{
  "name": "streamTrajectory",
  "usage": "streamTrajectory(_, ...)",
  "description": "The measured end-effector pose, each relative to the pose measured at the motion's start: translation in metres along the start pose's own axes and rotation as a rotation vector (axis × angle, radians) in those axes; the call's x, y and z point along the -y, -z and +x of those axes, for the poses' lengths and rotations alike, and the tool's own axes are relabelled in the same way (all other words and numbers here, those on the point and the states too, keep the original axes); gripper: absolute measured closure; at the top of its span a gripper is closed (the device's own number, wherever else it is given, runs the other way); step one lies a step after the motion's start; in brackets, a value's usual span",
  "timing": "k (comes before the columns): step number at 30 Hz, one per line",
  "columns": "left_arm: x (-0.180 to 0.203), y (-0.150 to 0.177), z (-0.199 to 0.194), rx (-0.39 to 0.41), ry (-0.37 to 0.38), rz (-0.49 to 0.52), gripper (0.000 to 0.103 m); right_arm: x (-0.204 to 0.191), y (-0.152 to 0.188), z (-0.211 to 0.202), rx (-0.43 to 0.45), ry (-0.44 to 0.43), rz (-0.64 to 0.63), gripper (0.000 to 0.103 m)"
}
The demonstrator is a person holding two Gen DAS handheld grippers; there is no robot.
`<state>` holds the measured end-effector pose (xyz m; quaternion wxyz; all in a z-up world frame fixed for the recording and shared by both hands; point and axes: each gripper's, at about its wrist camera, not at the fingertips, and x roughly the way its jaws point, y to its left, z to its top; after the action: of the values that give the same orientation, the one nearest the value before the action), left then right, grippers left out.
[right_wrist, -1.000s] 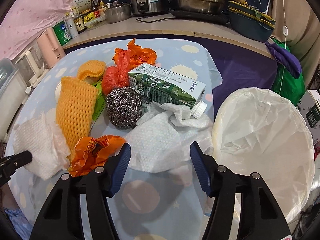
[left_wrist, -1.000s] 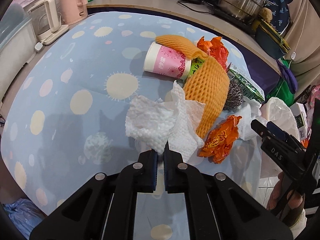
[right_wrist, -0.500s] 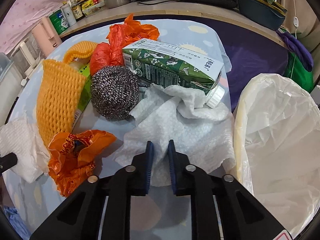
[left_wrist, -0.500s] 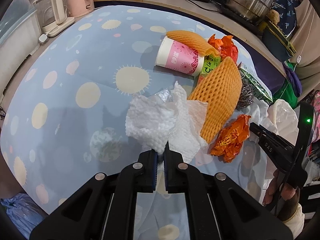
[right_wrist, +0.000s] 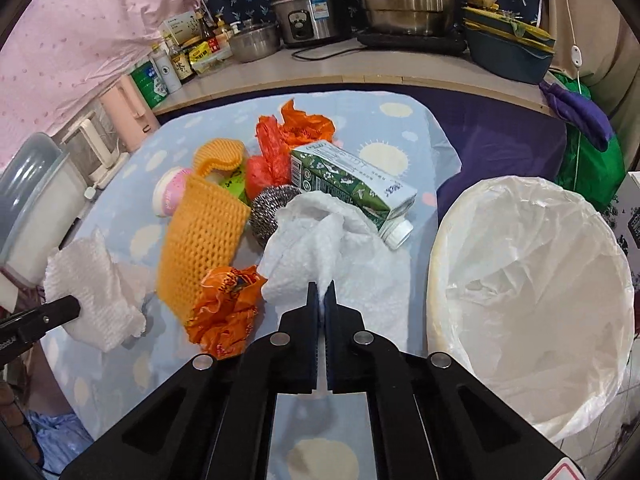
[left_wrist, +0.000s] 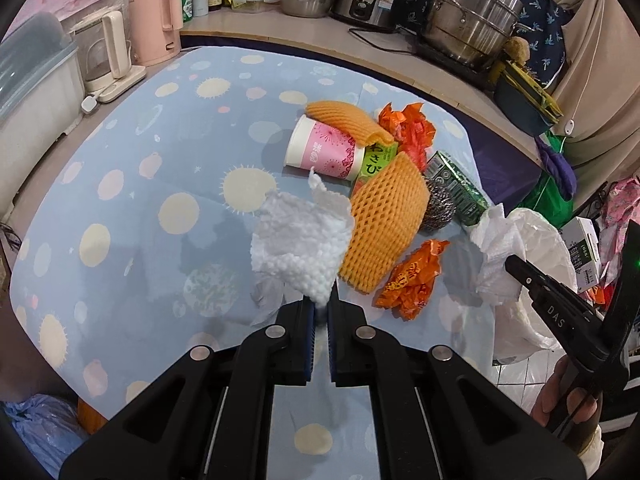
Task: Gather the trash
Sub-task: 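Carry both held tissues over the white trash bin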
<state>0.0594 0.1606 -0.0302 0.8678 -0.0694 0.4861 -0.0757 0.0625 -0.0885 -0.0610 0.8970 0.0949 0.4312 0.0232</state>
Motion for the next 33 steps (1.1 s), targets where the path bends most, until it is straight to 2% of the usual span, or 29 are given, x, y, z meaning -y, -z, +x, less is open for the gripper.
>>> streamTrajectory(8,0.030,-0.005,-0.042,0.087,0.047,0.058,0.098,0.009,-0.010,-0.068,0.128,-0.034,0.028,0.100)
streamTrajectory(13,0.053,-0.011,-0.063,0.138,0.093,0.104,0.098,0.025,-0.014,-0.106,0.210,-0.008,0.050,0.100)
streamTrajectory(18,0.086,-0.021,-0.079,0.181,0.170,0.163,0.098,0.051,-0.017,-0.133,0.267,0.037,0.089,0.100)
streamTrajectory(25,0.134,-0.031,-0.090,0.174,0.320,0.236,0.098,0.092,-0.011,-0.142,0.288,0.105,0.161,0.100)
streamTrajectory(33,0.193,-0.035,-0.078,0.157,0.371,0.344,0.098,0.135,0.005,-0.130,0.268,0.155,0.244,0.100)
